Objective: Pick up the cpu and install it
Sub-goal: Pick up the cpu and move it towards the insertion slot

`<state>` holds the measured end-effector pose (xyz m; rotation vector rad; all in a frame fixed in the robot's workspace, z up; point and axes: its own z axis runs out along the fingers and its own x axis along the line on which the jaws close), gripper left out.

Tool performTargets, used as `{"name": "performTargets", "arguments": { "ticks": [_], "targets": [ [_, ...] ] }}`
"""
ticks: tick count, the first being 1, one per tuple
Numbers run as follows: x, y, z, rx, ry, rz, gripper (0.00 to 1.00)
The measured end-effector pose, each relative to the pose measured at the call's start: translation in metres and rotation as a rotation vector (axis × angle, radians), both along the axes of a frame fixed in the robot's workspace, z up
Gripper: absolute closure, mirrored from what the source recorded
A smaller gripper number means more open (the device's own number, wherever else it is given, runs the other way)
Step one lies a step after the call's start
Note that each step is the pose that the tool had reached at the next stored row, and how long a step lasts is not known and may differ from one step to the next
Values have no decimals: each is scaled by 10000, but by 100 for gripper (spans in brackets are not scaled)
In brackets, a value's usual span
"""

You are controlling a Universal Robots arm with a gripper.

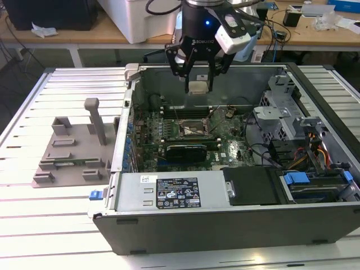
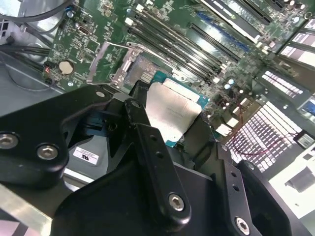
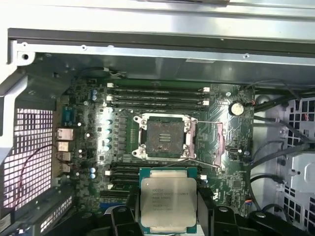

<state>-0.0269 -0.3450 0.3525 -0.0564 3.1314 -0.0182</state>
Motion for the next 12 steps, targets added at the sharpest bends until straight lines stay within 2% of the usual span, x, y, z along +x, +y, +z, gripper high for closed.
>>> {"name": "performTargets", "arguments": {
  "ticks": [12],
  "targets": [
    [107, 49, -152, -1, 6, 0, 46]
  ]
}}
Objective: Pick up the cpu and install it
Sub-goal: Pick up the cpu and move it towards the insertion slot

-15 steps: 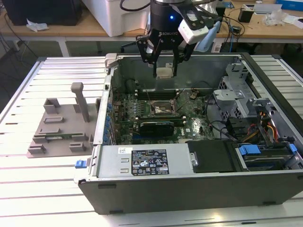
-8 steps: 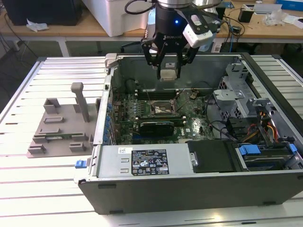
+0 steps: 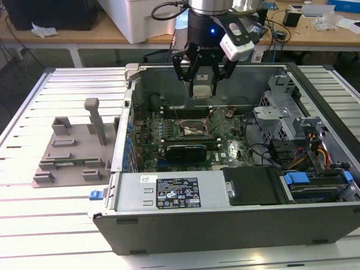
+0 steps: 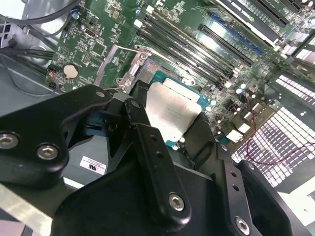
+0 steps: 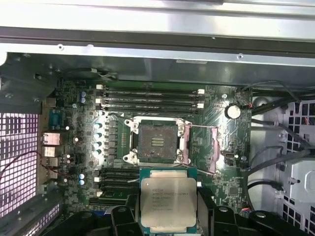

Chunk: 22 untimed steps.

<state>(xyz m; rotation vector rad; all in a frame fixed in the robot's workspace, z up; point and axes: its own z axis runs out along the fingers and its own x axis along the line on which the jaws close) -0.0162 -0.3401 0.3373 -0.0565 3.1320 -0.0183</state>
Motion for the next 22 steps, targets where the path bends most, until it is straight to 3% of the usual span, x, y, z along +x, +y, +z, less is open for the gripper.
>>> {"name": "performTargets", "arguments": {
  "ticks": [13, 22],
  "targets": [
    [78, 27, -131, 0, 1, 0, 46],
    [139, 92, -274, -1, 2, -1, 46]
  ]
}}
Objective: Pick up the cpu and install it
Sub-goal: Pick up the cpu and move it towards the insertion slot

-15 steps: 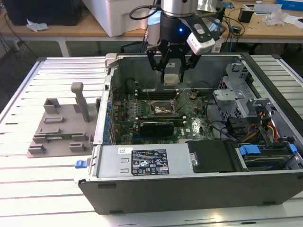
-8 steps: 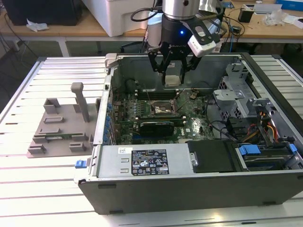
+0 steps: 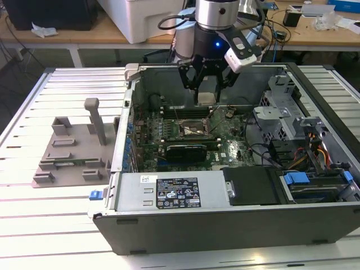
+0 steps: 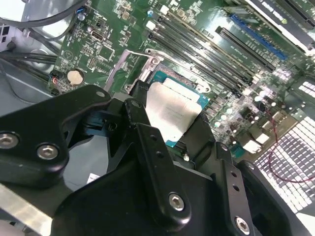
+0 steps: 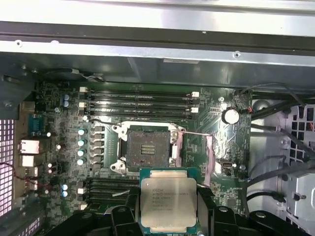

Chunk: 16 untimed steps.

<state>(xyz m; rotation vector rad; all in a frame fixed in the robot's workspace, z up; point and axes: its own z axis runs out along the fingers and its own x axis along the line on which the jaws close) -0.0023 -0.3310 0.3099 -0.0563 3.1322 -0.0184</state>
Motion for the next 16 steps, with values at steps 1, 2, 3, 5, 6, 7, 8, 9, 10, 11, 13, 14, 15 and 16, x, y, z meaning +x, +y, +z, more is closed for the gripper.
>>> {"name": "performTargets", "arguments": {
  "ticks": [1, 2, 3, 5, 6, 7, 8, 9, 10, 11, 13, 14, 15, 16],
  "targets": [
    [1, 12, -17, -2, 1, -1, 46],
    [1, 22, -31, -9, 1, 2, 46],
    [0, 34, -60, -14, 0, 2, 46],
    [-20, 38, -98, -16, 0, 3, 46],
    [-43, 39, -130, -17, 1, 2, 46],
    [-59, 39, -156, -17, 0, 2, 46],
    [-65, 39, -168, -19, 1, 3, 46],
    [-67, 39, -175, -18, 1, 3, 46],
    [-68, 39, -182, -19, 1, 5, 46],
    [-68, 39, -183, -21, 2, 5, 46],
    [-68, 39, -185, -19, 1, 3, 46],
    [-68, 39, -185, -19, 1, 2, 46],
    [-68, 39, -186, -18, 1, 3, 46],
    [-68, 39, -186, -19, 1, 3, 46]
  ]
}}
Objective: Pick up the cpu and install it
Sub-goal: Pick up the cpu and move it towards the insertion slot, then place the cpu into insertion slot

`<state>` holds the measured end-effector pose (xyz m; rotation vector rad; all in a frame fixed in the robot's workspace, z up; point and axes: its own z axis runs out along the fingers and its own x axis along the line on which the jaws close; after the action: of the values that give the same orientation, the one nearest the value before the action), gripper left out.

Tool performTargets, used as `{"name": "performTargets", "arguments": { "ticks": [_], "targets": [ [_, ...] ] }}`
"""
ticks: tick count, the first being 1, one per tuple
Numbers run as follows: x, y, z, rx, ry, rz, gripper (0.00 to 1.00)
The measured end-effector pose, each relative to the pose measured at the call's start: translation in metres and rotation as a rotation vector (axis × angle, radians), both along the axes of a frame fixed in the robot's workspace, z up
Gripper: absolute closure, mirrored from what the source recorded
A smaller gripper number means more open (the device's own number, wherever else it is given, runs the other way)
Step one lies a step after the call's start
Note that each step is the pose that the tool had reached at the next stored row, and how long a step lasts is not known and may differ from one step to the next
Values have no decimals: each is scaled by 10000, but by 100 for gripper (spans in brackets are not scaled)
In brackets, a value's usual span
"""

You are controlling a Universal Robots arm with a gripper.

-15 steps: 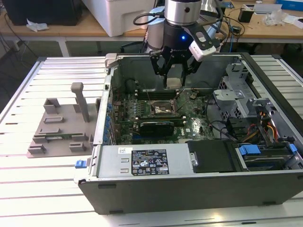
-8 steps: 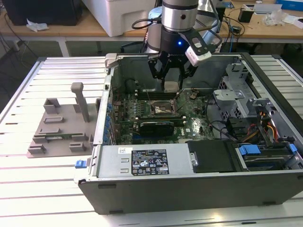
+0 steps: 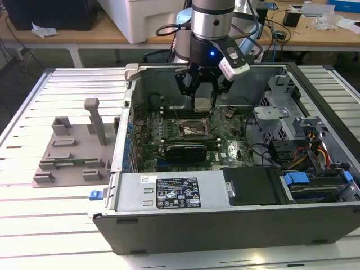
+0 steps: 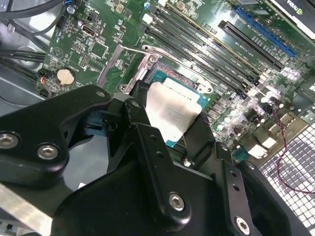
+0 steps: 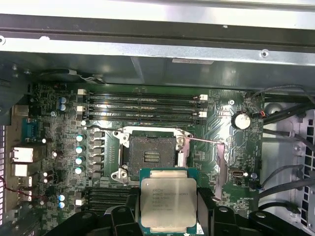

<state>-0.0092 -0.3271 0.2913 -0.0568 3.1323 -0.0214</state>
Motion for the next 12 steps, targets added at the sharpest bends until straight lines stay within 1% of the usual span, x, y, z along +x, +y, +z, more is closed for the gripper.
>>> {"name": "performTargets", "arguments": {
  "ticks": [7, 8, 9, 12],
  "targets": [
    [0, 0, -2, 0, 0, -6, 46],
    [0, 0, -2, 0, -1, -133, 46],
    [0, 0, -3, 0, -1, -401, 46],
    [0, 0, -3, 0, -1, -872, 46]
  ]
}}
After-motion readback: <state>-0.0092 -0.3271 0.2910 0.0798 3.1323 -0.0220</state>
